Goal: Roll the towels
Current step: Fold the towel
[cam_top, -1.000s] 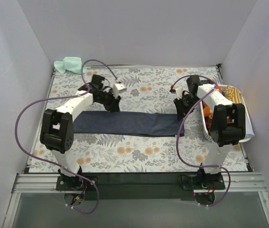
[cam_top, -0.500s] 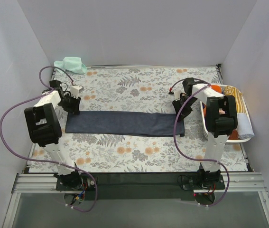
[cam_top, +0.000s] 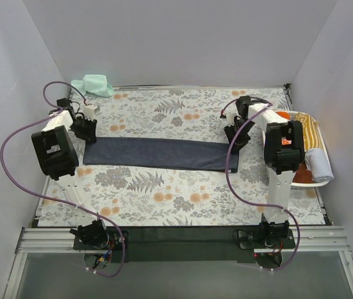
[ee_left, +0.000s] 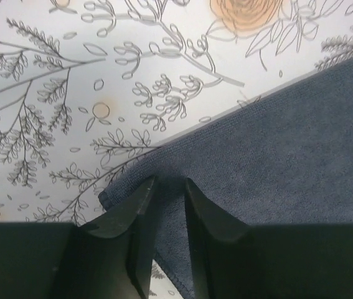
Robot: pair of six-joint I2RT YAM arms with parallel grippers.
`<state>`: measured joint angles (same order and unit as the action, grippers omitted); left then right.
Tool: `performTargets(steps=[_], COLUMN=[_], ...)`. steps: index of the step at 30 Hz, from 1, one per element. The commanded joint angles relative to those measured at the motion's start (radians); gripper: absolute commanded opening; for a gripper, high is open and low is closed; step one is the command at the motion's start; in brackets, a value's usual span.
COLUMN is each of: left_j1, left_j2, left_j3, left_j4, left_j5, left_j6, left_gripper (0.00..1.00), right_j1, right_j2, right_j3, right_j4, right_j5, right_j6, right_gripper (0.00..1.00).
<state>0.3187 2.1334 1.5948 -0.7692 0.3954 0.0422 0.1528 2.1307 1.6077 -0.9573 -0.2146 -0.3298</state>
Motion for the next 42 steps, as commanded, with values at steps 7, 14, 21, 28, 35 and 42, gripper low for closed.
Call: performTargets(steps=[7, 14, 21, 28, 35, 42], left_j1=[0.02, 0.02, 0.022, 0.045, 0.053, 0.051], left_j2=[-0.113, -0.296, -0.343, -0.368, -0.432, -0.504], left_j3=[-0.045, -0.142, -0.275, -0.464, -0.64, -0.685], left_j4=[-0.015, -0.01, -0.001, 0.091, 0.143, 0.108], left_j5=[0.117, 0.079, 0.008, -0.12, -0.164, -0.097], left_j6=[-0.005, 0.022, 0.048, 0.084, 0.148, 0.124], left_gripper=[0.27, 0.27, 0.27, 0.25, 0.25, 0.26], right_j1=[-0.012, 0.005, 0.065, 0.068, 0.039, 0.016], right_j2=[-0.001, -0.121, -0.161, -0.135, -0.068, -0.077], right_j3=[0.129, 0.094, -0.098, -0.199, -0.219, -0.164], right_j4=[0.121, 0.063, 0.037, 0.098, 0.141, 0.132], right_j5=[0.037, -0.043, -0.057, 0.049, 0.181, 0.199], right_j6=[-0.029, -0.029, 0.0, 0.017, -0.008, -0.044], right_gripper=[0.29, 0.29, 0.25, 0.22, 0.19, 0.2])
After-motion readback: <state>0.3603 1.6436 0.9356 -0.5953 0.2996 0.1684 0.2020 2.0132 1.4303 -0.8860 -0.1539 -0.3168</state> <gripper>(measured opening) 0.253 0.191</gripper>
